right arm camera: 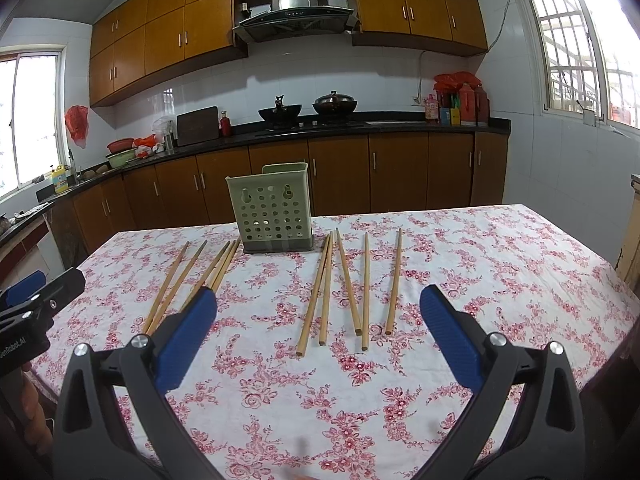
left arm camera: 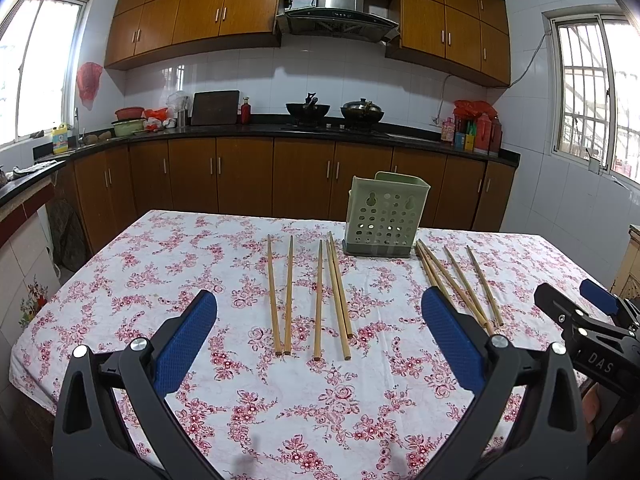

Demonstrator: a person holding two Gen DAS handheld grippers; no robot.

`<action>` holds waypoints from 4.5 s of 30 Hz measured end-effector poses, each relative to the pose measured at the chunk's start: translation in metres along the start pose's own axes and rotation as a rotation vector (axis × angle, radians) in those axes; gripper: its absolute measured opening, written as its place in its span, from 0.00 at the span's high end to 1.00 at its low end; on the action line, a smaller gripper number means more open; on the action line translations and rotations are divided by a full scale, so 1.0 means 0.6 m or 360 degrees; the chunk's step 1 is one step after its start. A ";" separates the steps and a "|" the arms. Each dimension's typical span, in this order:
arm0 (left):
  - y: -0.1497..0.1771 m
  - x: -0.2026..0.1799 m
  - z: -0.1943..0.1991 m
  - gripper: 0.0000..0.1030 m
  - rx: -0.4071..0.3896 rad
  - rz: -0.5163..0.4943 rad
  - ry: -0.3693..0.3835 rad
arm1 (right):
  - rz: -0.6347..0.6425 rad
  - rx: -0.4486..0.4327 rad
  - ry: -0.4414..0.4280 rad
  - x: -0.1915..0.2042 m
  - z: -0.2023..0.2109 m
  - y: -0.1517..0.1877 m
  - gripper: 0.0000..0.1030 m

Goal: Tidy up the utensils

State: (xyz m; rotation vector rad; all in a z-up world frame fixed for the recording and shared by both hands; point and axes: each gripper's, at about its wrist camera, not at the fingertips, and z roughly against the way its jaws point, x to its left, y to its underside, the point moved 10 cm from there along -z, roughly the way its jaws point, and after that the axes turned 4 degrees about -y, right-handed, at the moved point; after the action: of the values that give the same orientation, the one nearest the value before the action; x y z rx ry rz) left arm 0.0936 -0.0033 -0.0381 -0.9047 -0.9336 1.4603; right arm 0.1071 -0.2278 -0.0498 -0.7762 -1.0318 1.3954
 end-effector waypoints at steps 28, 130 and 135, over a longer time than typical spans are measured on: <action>0.001 -0.002 -0.003 0.02 0.0019 0.0000 -0.0007 | -0.0030 0.0037 0.0007 -0.009 -0.012 0.014 0.04; 0.102 0.092 -0.351 0.84 0.0754 -0.0048 -0.0073 | -0.0251 0.0696 0.0291 -0.206 -0.311 0.078 0.92; 0.104 0.101 -0.346 0.93 0.0756 -0.0014 -0.0073 | -0.0287 0.0686 0.0259 -0.207 -0.311 0.079 0.92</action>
State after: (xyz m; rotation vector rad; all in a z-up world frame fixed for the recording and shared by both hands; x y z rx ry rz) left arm 0.2549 0.0660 -0.1787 -0.5168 -0.5812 1.6077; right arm 0.2706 -0.3213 -0.1802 -0.4567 -0.6259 1.3130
